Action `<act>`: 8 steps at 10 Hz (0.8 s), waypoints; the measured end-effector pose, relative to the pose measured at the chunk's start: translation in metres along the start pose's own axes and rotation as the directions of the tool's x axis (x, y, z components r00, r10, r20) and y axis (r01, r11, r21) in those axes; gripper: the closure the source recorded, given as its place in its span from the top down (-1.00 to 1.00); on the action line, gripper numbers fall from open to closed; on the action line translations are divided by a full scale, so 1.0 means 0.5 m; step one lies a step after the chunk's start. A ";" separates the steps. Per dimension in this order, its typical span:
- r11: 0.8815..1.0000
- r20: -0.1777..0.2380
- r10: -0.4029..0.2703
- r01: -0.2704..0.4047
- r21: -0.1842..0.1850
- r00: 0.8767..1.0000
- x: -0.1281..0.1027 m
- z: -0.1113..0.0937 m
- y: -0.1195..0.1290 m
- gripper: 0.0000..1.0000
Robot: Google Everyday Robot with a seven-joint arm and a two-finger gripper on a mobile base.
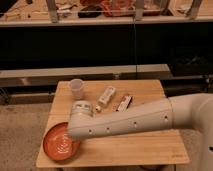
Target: Place the pepper in the ceramic bowl
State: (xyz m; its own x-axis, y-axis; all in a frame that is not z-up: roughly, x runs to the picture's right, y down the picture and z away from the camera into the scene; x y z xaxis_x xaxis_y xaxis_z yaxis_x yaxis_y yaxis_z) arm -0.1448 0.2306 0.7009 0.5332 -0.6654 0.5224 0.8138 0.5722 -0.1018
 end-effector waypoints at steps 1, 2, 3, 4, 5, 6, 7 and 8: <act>1.000 0.012 -0.008 0.008 0.002 1.000 -0.014 0.009 -0.015 -0.98; 1.000 0.017 -0.009 0.009 0.002 1.000 -0.018 0.014 -0.019 -0.98; 1.000 0.021 -0.013 0.013 0.004 1.000 -0.018 0.018 -0.022 -0.98; 1.000 0.026 -0.021 0.021 0.008 0.999 -0.015 0.021 -0.023 -0.98; 1.000 0.029 -0.026 0.026 0.012 0.999 -0.015 0.023 -0.024 -0.98; 0.999 0.033 -0.032 0.031 0.014 0.999 -0.019 0.025 -0.030 -0.98; 0.999 0.038 -0.041 0.040 0.017 0.998 -0.027 0.030 -0.040 -0.98; 0.999 0.043 -0.050 0.049 0.021 0.998 -0.029 0.033 -0.045 -0.98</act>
State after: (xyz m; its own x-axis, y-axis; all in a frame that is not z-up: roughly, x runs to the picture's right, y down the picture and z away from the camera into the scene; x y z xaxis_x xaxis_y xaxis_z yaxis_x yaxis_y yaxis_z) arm -0.1745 0.2354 0.7097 0.4813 -0.6718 0.5630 0.8339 0.5488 -0.0580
